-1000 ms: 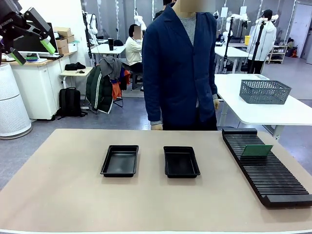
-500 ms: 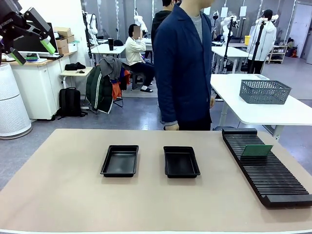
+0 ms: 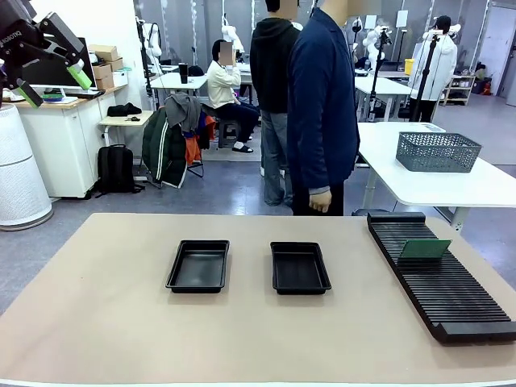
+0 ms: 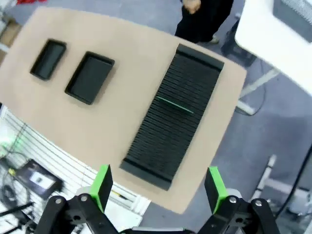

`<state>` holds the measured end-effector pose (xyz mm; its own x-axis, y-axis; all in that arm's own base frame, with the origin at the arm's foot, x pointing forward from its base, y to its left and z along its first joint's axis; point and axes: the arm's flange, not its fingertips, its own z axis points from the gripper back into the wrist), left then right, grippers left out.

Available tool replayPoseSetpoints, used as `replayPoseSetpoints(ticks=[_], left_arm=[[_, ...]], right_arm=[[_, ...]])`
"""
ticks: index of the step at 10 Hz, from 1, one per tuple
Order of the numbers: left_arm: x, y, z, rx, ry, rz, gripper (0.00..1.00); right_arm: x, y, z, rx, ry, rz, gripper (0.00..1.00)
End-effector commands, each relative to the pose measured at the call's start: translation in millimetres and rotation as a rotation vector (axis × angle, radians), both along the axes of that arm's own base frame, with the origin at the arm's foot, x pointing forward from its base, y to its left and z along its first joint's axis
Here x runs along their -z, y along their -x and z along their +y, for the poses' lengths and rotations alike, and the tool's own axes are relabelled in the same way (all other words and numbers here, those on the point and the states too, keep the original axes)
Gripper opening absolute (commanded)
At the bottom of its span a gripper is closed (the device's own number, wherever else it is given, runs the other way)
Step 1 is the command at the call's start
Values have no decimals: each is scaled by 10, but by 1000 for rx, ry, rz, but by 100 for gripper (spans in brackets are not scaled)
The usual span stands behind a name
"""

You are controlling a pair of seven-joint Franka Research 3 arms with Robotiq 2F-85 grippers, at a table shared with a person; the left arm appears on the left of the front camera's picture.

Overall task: Inspect and transfer BCBs to ESD trays.
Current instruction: Pick up the Blank PCB from the PCB Rack and place it in the left ESD tray.

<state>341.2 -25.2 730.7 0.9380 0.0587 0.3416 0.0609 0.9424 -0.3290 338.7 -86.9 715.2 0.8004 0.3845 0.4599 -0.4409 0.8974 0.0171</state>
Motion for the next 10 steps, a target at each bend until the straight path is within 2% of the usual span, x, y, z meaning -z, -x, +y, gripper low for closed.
replayPoseSetpoints(ticks=[1,3,6,8,10], left_arm=[[26,22,0,-4,7,4,100],[26,22,0,-4,7,4,100],[26,22,0,-4,7,4,100],[26,22,0,-4,7,4,100],[26,22,0,-4,7,4,100]], right_arm=[[240,-113,99,-111,142,-77,100],[501,-277,247,-278,257,-128,100],[978,-561,457,-547,406,-149,100],[1273,-777,544,-611,483,-163,100],[1623,-912,679,-777,616,-150,100]])
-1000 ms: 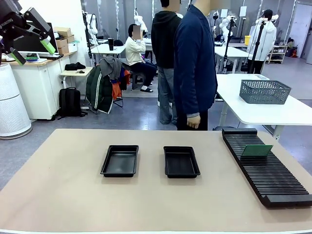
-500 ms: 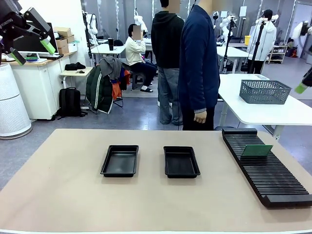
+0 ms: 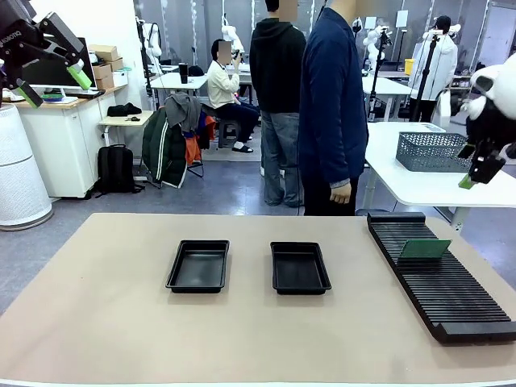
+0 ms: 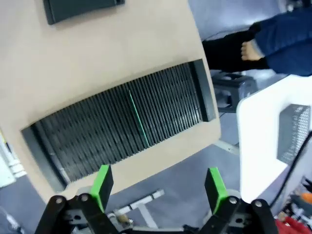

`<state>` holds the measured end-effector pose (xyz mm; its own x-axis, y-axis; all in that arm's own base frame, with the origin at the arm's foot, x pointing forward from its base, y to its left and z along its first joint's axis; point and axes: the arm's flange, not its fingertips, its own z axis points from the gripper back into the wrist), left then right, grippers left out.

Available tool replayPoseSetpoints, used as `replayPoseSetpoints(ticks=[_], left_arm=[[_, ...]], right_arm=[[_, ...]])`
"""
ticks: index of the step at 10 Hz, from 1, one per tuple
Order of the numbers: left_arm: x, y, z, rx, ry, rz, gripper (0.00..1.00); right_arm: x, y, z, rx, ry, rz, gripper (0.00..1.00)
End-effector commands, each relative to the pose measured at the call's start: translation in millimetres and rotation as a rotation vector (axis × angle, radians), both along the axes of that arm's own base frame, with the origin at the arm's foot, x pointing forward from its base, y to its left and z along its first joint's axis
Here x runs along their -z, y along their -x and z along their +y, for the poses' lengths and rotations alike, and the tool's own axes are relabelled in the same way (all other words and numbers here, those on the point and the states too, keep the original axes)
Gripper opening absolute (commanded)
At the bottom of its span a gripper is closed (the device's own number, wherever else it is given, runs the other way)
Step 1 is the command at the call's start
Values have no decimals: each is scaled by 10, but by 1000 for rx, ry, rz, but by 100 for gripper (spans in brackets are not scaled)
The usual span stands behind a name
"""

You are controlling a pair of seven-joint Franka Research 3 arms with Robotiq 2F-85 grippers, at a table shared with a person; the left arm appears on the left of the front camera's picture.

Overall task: Inspect and transfer BCBs to ESD trays.
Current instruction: Pick up the Blank PCB from the PCB Rack and place it in the left ESD tray.

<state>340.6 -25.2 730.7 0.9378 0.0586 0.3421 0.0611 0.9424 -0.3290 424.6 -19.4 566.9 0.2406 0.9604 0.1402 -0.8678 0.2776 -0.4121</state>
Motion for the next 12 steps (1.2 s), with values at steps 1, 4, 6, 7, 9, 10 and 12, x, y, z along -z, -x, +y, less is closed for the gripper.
replayPoseSetpoints(ticks=[1,4,6,7,9,10,12], left_arm=[[26,16,0,-4,7,4,100],[26,16,0,-4,7,4,100],[26,16,0,-4,7,4,100],[26,16,0,-4,7,4,100],[26,16,0,-4,7,4,100],[26,16,0,-4,7,4,100],[26,16,0,-4,7,4,100]], right_arm=[[287,-136,64,-56,86,-33,100],[708,-265,116,-171,174,-20,100],[1022,-375,130,-193,222,-7,100],[1202,-432,138,-212,238,5,100],[1445,-501,114,-231,209,33,100],[1554,-535,111,-223,220,49,100],[1756,-593,60,-224,221,83,100]])
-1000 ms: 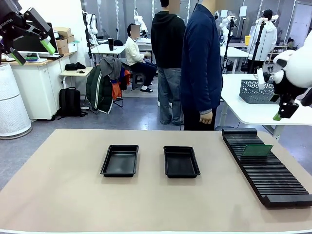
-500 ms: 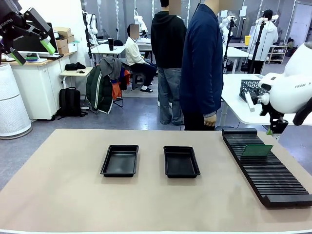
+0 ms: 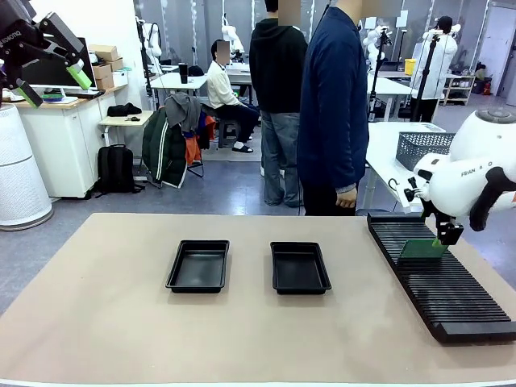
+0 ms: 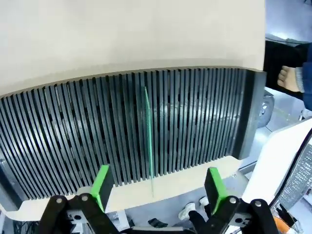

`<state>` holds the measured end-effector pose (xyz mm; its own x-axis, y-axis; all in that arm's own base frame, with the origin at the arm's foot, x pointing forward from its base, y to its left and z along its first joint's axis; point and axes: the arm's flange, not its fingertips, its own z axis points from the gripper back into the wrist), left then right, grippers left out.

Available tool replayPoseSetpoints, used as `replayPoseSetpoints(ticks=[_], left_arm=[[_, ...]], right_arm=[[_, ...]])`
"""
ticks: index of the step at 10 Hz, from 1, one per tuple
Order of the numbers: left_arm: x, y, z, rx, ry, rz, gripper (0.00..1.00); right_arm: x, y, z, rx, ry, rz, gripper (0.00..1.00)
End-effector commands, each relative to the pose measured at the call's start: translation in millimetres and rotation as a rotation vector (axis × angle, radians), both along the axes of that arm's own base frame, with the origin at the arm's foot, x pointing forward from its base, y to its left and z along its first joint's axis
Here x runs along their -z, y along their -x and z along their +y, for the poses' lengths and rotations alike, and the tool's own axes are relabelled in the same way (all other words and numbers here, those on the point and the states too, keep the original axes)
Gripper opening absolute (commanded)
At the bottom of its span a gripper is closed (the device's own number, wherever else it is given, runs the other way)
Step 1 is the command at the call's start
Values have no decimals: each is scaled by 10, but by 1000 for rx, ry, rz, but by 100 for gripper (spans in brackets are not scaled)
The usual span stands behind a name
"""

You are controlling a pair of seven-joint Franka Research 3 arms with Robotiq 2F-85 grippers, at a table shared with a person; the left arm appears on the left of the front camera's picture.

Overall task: Inspect and transfer BCBs to ESD trays.
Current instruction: Pick up the Blank PCB from the PCB Rack and place it in the left ESD tray.

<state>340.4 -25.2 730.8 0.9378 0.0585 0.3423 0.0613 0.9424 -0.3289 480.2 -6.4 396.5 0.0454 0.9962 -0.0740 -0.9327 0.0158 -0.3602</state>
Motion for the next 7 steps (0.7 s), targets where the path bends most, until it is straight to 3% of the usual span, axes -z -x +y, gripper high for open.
replayPoseSetpoints(ticks=[1,7], left_arm=[[26,14,1,-4,7,5,100],[26,14,1,-4,7,5,100]], right_arm=[[130,-74,-115,-21,24,15,100],[303,-250,-281,-39,-46,75,100]])
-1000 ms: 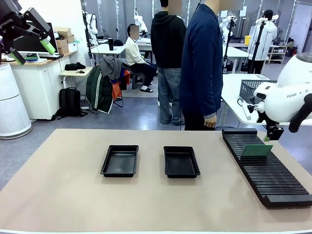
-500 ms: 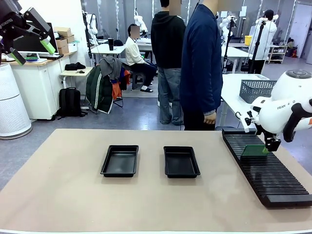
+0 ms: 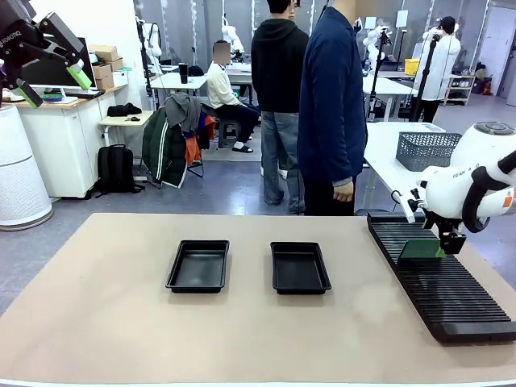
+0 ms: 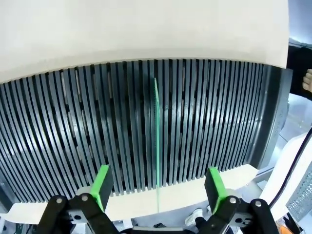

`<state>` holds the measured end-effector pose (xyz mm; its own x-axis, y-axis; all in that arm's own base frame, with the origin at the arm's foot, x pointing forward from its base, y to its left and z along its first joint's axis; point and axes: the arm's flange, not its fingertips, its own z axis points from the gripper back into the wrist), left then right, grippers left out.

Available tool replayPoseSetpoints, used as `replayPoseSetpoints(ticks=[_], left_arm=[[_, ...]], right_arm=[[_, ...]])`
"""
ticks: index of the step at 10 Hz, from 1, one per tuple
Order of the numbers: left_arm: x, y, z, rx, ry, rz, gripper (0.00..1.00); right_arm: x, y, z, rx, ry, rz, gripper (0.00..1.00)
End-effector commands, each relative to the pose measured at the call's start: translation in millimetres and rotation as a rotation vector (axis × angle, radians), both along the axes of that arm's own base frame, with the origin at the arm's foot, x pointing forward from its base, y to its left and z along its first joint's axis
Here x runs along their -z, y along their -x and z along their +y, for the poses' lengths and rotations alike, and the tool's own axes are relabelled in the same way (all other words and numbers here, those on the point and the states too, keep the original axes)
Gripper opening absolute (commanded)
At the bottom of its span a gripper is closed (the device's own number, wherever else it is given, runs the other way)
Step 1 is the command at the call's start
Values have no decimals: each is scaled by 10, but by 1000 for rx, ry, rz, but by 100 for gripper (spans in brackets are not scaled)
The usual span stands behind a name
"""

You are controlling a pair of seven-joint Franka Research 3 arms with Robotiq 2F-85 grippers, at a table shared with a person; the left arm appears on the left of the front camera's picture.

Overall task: Inspect and transfer BCBs to ESD trays.
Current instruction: Pick up the Blank PCB from the PCB Rack and place it in the left ESD tray.

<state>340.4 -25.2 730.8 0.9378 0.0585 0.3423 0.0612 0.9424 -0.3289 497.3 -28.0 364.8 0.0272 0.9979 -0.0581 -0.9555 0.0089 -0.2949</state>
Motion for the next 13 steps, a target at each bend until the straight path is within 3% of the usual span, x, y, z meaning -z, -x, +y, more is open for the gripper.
replayPoseSetpoints(ticks=[1,8,13], left_arm=[[26,14,0,-4,7,5,100],[26,14,0,-4,7,5,100],[26,14,0,-4,7,5,100]], right_arm=[[-16,-106,-87,-34,-52,11,100],[-7,-52,-12,-9,-30,1,100],[27,-196,-155,-45,-81,49,97]])
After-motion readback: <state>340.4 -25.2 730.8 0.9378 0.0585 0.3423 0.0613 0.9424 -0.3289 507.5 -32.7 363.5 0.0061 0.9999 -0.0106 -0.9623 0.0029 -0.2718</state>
